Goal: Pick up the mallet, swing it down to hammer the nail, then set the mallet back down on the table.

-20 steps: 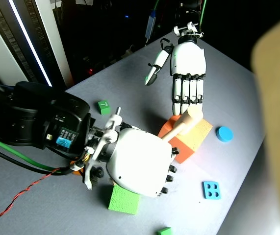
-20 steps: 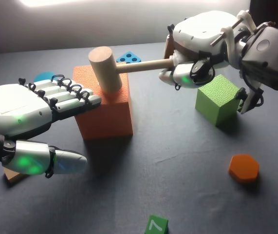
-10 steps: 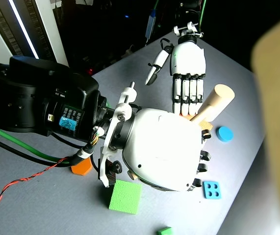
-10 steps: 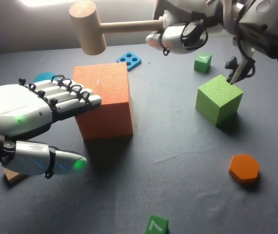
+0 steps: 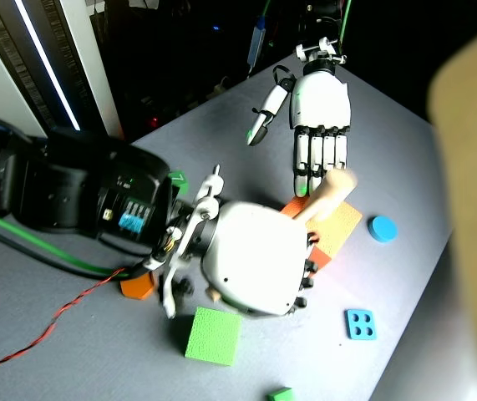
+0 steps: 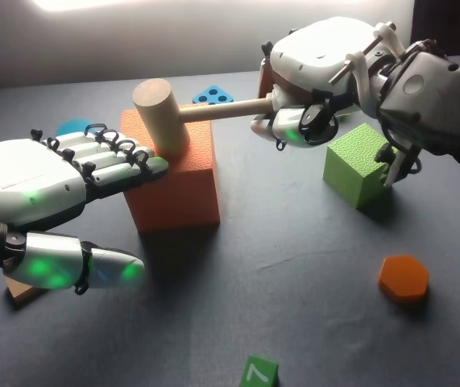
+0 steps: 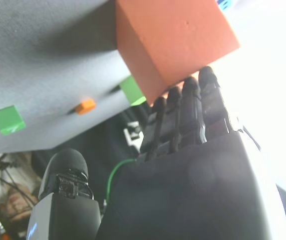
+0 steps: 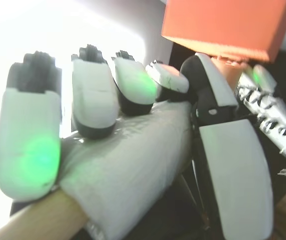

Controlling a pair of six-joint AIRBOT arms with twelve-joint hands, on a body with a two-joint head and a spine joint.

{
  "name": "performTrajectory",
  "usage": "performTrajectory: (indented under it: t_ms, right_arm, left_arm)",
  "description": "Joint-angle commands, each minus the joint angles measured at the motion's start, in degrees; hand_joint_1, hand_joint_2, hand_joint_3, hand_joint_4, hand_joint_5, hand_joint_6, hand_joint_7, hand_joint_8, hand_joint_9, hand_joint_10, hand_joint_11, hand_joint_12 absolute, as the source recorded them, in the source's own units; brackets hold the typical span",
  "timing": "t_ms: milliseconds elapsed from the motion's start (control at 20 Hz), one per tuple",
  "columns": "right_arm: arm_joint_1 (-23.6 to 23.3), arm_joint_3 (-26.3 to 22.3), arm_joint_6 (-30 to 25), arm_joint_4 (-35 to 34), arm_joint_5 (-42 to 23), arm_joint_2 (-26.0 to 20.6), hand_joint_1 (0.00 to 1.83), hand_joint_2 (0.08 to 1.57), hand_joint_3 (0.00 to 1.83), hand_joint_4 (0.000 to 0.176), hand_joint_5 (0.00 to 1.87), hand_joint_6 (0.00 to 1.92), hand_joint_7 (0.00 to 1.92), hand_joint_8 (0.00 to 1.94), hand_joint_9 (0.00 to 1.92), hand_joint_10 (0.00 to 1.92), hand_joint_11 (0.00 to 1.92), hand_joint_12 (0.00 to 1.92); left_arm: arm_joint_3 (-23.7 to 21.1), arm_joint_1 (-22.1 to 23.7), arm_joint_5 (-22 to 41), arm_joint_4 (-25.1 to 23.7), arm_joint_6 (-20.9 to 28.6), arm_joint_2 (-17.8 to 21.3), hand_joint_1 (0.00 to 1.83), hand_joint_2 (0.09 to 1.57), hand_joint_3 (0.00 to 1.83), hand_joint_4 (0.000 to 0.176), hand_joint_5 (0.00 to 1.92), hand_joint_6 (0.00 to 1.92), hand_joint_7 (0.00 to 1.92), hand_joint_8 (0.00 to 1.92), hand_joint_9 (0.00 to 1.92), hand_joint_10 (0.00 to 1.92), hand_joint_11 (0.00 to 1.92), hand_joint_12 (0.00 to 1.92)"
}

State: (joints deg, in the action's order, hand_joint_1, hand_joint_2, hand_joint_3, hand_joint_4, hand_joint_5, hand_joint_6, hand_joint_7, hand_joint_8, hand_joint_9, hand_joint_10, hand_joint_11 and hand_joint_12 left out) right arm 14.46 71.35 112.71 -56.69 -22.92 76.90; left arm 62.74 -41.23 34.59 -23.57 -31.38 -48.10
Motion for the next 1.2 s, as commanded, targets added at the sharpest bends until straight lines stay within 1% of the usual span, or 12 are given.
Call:
performTrajectory:
  t_ms: [0,100,300,350,400,550,750,850,900,950,1050,1150]
  right_arm:
    - [-0.57,-0.08,0.32,2.11,-3.65,-0.47,0.58,1.51,0.00,0.176,1.36,1.92,1.63,1.94,1.74,1.92,1.87,1.92]
    - [-0.75,-0.06,0.45,2.11,-3.54,-0.57,0.58,1.51,0.00,0.176,1.35,1.92,1.63,1.94,1.73,1.92,1.86,1.92]
    - [-0.35,-0.10,0.63,2.11,-2.95,-0.77,0.58,1.51,0.00,0.176,1.35,1.92,1.63,1.94,1.74,1.92,1.87,1.92]
    - [-0.64,-0.20,0.63,2.10,-2.87,-0.94,0.55,1.53,0.01,0.176,1.35,1.92,1.63,1.94,1.73,1.92,1.87,1.92]
    - [-1.08,-0.42,0.63,2.10,-2.85,-1.21,0.54,1.53,0.00,0.176,1.35,1.92,1.63,1.94,1.73,1.92,1.87,1.92]
    - [-3.93,-3.24,0.59,2.06,-2.80,-3.86,0.58,1.52,0.00,0.176,1.35,1.92,1.63,1.94,1.73,1.92,1.87,1.92]
    - [-5.59,-10.27,0.85,2.13,-1.86,-9.58,0.59,1.51,0.00,0.176,1.36,1.92,1.63,1.94,1.74,1.92,1.87,1.92]
    - [-4.54,-13.19,0.76,5.39,-0.80,-11.66,0.60,1.51,0.00,0.176,1.36,1.92,1.63,1.94,1.74,1.92,1.87,1.92]
    - [-3.66,-14.49,-0.31,8.82,-0.81,-12.55,0.60,1.51,0.00,0.176,1.36,1.92,1.63,1.94,1.74,1.92,1.87,1.92]
    - [-2.82,-15.55,-2.19,12.65,-0.88,-13.36,0.60,1.52,0.00,0.176,1.36,1.92,1.63,1.94,1.74,1.92,1.87,1.92]
    - [-0.95,-17.26,-3.52,19.55,-1.70,-14.45,0.58,1.52,0.00,0.176,1.36,1.92,1.64,1.94,1.74,1.92,1.88,1.92]
    - [0.79,-17.39,-3.68,21.51,-2.24,-14.43,0.57,1.52,0.00,0.176,1.36,1.92,1.63,1.94,1.73,1.92,1.86,1.92]
  left_arm:
    - [-0.05,0.18,2.52,0.02,0.37,-0.57,0.00,1.16,0.00,0.000,0.05,0.00,0.09,0.01,0.08,0.01,0.00,0.09]
    - [-0.05,0.19,2.52,0.02,0.37,-0.57,0.00,1.16,0.00,0.000,0.10,0.00,0.13,0.00,0.12,0.00,0.00,0.20]
    - [-0.05,0.18,2.52,0.02,0.37,-0.56,0.00,1.16,0.00,0.000,0.05,0.00,0.08,0.00,0.06,0.00,0.00,0.08]
    - [-0.05,0.20,2.52,0.02,0.37,-0.56,0.00,1.16,0.00,0.000,0.05,0.00,0.08,0.00,0.07,0.00,0.00,0.08]
    - [-0.05,0.22,2.52,0.02,0.37,-0.56,0.00,1.16,0.00,0.000,0.07,0.00,0.10,0.00,0.09,0.00,0.00,0.14]
    - [-0.05,0.23,2.52,0.02,0.37,-0.56,0.00,1.16,0.00,0.000,0.05,0.00,0.09,0.00,0.08,0.00,0.00,0.10]
    - [-0.06,0.22,2.52,0.02,0.37,-0.56,0.00,1.16,0.00,0.000,0.04,0.00,0.09,0.00,0.08,0.00,0.00,0.10]
    - [-0.06,0.20,2.52,0.02,0.37,-0.56,0.00,1.17,0.00,0.000,0.03,0.00,0.07,0.00,0.07,0.00,0.00,0.08]
    - [-0.05,0.20,2.52,0.02,0.37,-0.56,0.00,1.16,0.00,0.000,0.06,0.00,0.11,0.00,0.10,0.00,0.00,0.19]
    - [-0.04,0.20,2.52,0.02,0.37,-0.56,0.00,1.16,0.00,0.000,0.06,0.00,0.10,0.00,0.10,0.00,0.00,0.19]
    - [-0.04,0.20,2.52,0.02,0.52,-0.56,0.00,1.17,0.00,0.000,0.05,0.00,0.09,0.00,0.08,0.00,0.00,0.13]
    - [-0.06,0.21,2.52,0.02,0.58,-0.56,0.00,1.17,0.00,0.000,0.04,0.00,0.07,0.00,0.06,0.00,0.00,0.08]
